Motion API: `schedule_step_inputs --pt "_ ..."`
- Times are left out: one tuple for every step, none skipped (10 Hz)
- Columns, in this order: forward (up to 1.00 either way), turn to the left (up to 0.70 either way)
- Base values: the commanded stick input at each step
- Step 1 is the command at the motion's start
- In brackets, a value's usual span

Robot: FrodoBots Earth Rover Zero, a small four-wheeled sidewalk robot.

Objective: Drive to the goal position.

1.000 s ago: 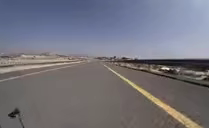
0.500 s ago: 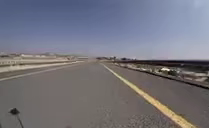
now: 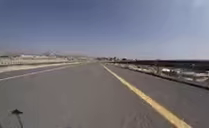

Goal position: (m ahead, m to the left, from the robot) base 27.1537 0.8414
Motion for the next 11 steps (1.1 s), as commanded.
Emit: schedule_step_inputs --pt "1.00 0.00" --pt "1.00 0.00" --pt "1.00 0.06" --pt "1.00 0.19" --pt "1.00 0.23" --pt "1.00 0.10" --pt "1.00 0.00" --pt "1.00 0.00" --pt "1.00 0.00" --pt "1.00 0.00" --pt "1.00 0.00"
